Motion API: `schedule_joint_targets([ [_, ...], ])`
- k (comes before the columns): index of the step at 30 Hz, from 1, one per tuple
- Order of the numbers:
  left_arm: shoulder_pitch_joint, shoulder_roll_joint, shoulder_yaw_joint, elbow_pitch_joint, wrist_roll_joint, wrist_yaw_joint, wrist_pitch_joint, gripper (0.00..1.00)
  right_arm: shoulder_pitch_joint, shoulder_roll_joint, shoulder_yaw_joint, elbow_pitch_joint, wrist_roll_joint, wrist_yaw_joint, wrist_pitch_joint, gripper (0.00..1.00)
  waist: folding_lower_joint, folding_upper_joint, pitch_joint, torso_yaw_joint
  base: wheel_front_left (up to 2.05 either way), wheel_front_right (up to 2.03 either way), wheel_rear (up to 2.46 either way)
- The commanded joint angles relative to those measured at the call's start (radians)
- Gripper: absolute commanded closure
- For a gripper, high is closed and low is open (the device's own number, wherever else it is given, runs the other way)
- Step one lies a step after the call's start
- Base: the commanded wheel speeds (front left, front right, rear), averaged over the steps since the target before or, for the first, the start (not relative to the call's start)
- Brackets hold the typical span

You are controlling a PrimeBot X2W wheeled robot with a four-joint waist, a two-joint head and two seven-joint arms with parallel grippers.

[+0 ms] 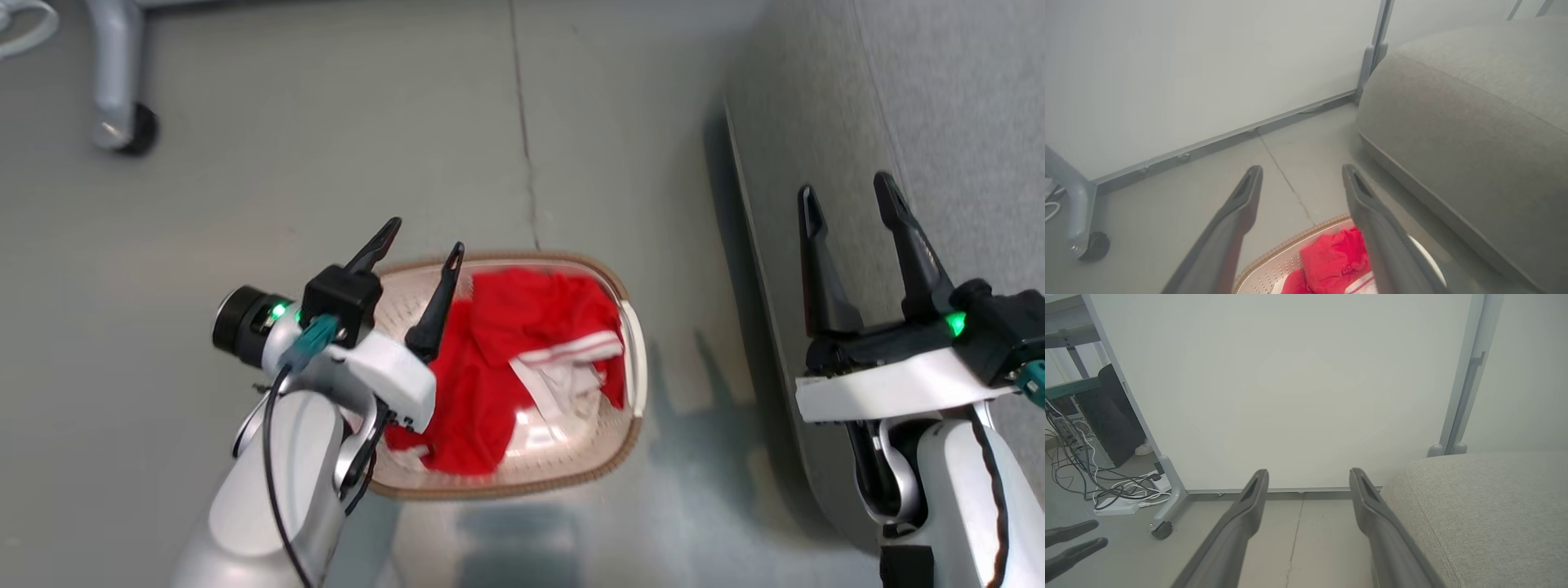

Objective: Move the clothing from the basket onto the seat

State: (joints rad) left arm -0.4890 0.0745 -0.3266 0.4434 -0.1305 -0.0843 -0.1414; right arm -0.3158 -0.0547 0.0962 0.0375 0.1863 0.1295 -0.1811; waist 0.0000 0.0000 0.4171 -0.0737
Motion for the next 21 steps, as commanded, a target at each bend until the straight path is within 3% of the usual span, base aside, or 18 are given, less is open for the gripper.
schedule_joint_targets([
  [1,-0.048,0.003,-0.011,0.042,0.004,-0.011,0.007,0.0,-0.026,0.001,0.005,-0.009,0.013,0.002,-0.013,0.0,0.0,0.0,0.146,-0.096,0.0,0.0,0.0],
  [11,-0.265,0.004,-0.095,0.336,-0.001,-0.041,0.045,0.0,-0.106,0.004,0.062,-0.012,0.091,0.002,-0.069,0.0,0.0,0.0,0.346,-0.202,0.0,0.0,0.0],
  [21,-0.415,0.055,-0.214,0.572,-0.071,-0.046,0.09,0.0,-0.161,0.004,0.139,-0.031,0.179,0.002,-0.085,0.0,0.0,0.0,0.484,-0.313,0.0,0.0,0.0],
])
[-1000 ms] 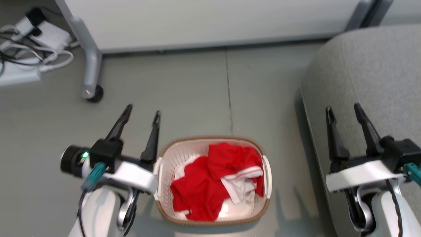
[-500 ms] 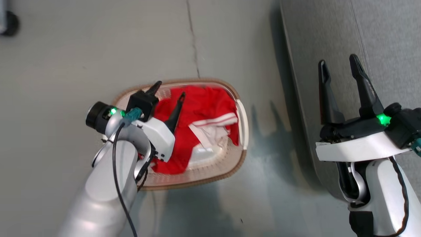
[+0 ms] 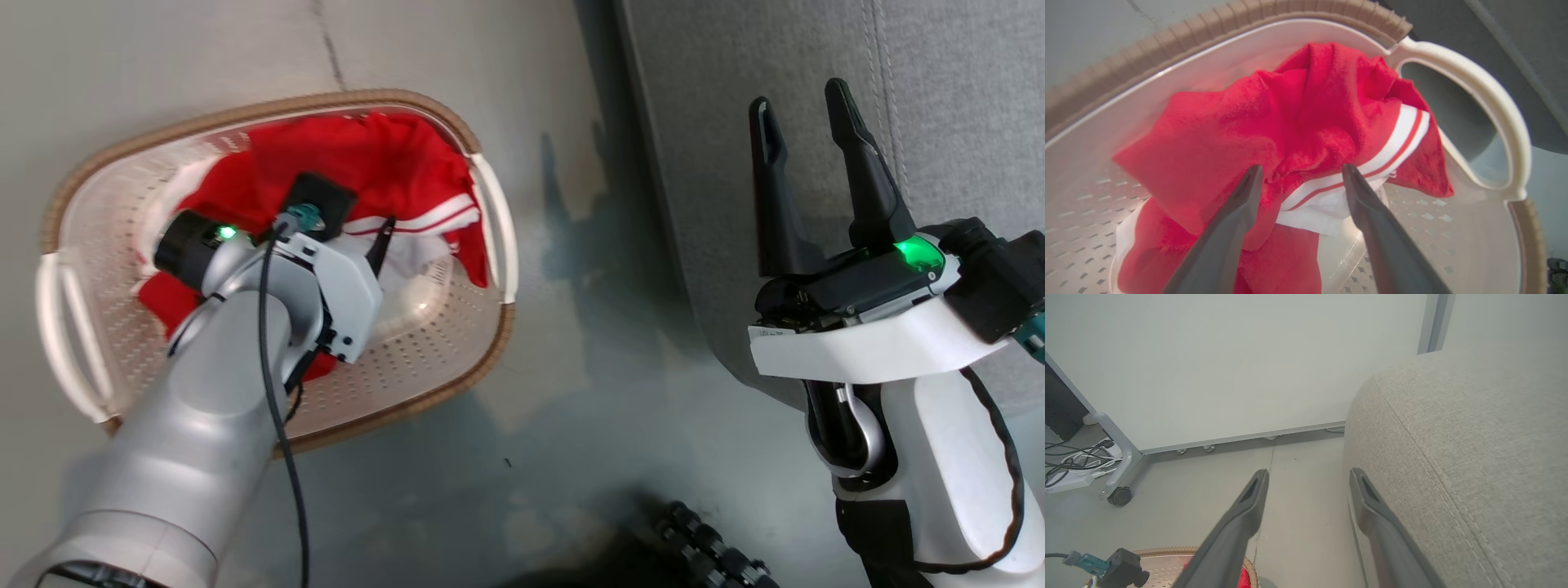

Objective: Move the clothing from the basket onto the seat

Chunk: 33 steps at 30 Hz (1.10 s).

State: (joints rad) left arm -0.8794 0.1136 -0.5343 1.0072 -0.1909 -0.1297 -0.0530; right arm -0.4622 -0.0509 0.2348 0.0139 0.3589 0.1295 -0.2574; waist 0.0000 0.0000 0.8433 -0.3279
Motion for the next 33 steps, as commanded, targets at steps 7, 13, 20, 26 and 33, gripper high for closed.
schedule_joint_targets([
  [7,-0.103,0.053,-0.088,0.083,-0.112,-0.001,0.009,0.0,-0.024,-0.001,0.031,-0.032,0.049,0.002,-0.009,0.0,0.0,0.0,0.1,-0.102,0.0,0.0,0.0],
  [13,-0.154,0.077,-0.124,0.131,-0.163,-0.001,0.009,0.12,-0.029,-0.001,0.045,-0.032,0.068,0.002,-0.009,0.0,0.0,0.0,0.113,-0.118,0.0,0.0,0.0],
  [20,-0.146,0.08,-0.158,0.182,-0.192,-0.001,-0.027,1.0,-0.034,-0.001,0.04,-0.007,0.08,0.002,-0.009,0.0,0.0,0.0,0.081,-0.111,0.0,0.0,0.0],
  [26,-0.085,0.051,-0.199,0.189,-0.2,-0.001,-0.123,1.0,-0.012,-0.001,0.03,0.022,0.047,0.002,-0.009,0.0,0.0,0.0,-0.001,-0.059,0.0,0.0,0.0],
  [33,0.002,0.014,-0.23,0.152,-0.209,-0.001,-0.198,1.0,0.018,-0.002,0.021,0.064,-0.001,0.002,-0.009,0.0,0.0,0.0,-0.124,0.018,0.0,0.0,0.0],
])
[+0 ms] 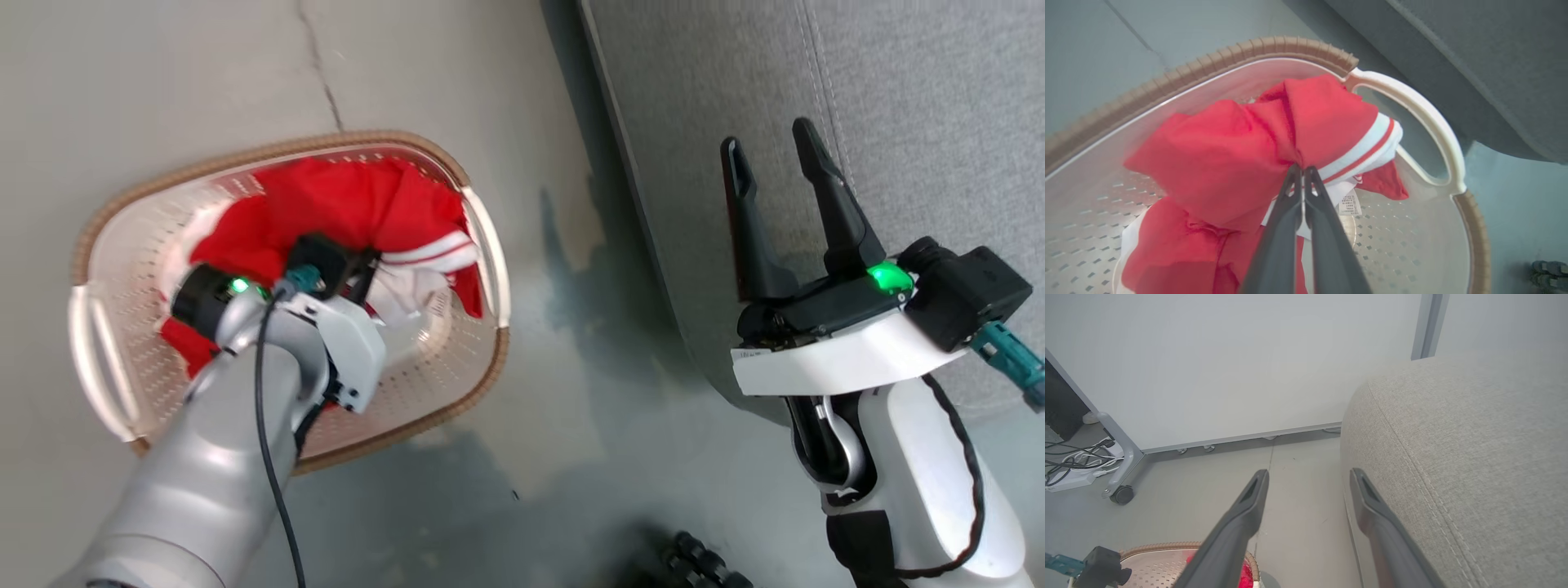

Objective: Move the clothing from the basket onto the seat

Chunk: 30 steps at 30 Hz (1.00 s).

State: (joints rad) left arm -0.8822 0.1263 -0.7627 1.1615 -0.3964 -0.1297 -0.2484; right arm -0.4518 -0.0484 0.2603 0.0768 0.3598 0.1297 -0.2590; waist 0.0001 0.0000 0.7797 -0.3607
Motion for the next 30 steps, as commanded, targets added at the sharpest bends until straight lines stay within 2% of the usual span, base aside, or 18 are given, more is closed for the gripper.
schedule_joint_targets([
  [1,0.017,-0.003,-0.001,-0.016,-0.005,-0.001,-0.01,1.0,0.014,-0.005,-0.006,0.009,-0.012,0.002,-0.007,0.0,-0.0001,0.0,-0.081,0.063,0.0,0.0,0.0],
  [6,0.094,-0.02,0.029,-0.143,-0.022,0.006,-0.019,1.0,0.045,-0.005,-0.021,0.046,-0.056,0.002,-0.007,0.0,-0.0001,0.0,-0.188,0.124,0.0,0.0,0.0],
  [19,0.359,0.004,0.221,-0.599,-0.007,0.051,-0.017,1.0,0.133,-0.005,-0.073,0.094,-0.12,0.002,0.036,0.0,-0.0001,0.0,-0.438,0.255,0.0,0.0,0.0],
  [30,0.517,0.021,0.404,-0.928,0.028,0.07,-0.018,1.0,0.225,-0.005,-0.117,0.052,-0.143,0.002,0.102,0.0,-0.0001,0.0,-0.586,0.303,0.0,0.0,0.0],
])
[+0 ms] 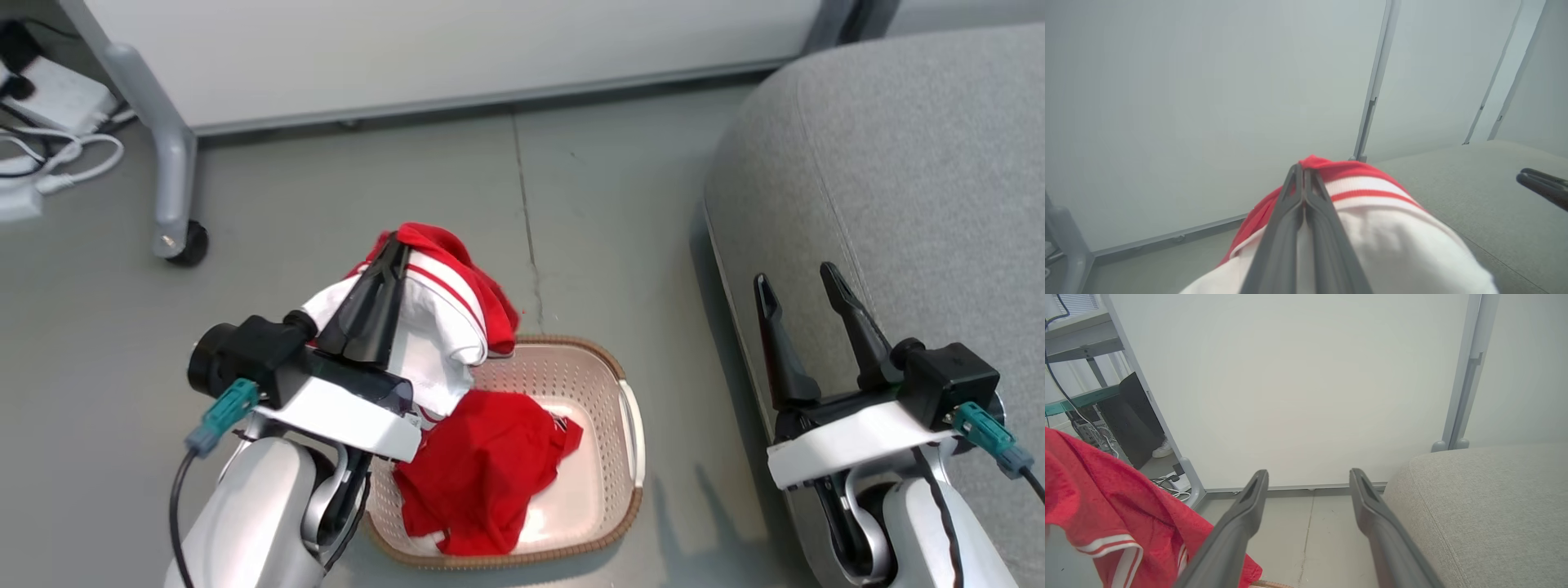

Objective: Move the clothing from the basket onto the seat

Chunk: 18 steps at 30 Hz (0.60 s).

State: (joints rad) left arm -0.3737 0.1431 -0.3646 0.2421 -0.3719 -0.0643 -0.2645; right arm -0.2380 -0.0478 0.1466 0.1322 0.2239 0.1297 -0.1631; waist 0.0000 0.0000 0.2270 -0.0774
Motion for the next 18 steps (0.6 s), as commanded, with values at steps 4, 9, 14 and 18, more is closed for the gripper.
schedule_joint_targets([
  [4,0.045,0.005,0.04,-0.082,0.014,0.001,-0.002,1.0,0.047,-0.005,-0.013,-0.015,-0.006,0.002,0.019,0.0,0.0,0.0,-0.085,0.026,0.0,0.0,0.0],
  [9,0.094,0.01,0.053,-0.147,0.025,0.01,-0.001,1.0,0.094,-0.005,-0.018,-0.022,-0.012,0.002,0.038,0.0,0.0,0.0,-0.147,0.027,0.0,0.0,0.0],
  [14,0.147,0.011,0.042,-0.183,0.028,0.023,0.001,1.0,0.136,-0.005,-0.016,-0.027,-0.015,0.002,0.05,0.0,0.0,0.0,-0.199,0.023,0.0,0.0,0.0],
  [18,0.201,0.009,0.038,-0.22,0.019,0.042,0.01,1.0,0.175,-0.005,-0.023,-0.042,-0.016,0.002,0.07,0.0,0.0,0.0,-0.238,0.02,0.0,0.0,0.0],
])
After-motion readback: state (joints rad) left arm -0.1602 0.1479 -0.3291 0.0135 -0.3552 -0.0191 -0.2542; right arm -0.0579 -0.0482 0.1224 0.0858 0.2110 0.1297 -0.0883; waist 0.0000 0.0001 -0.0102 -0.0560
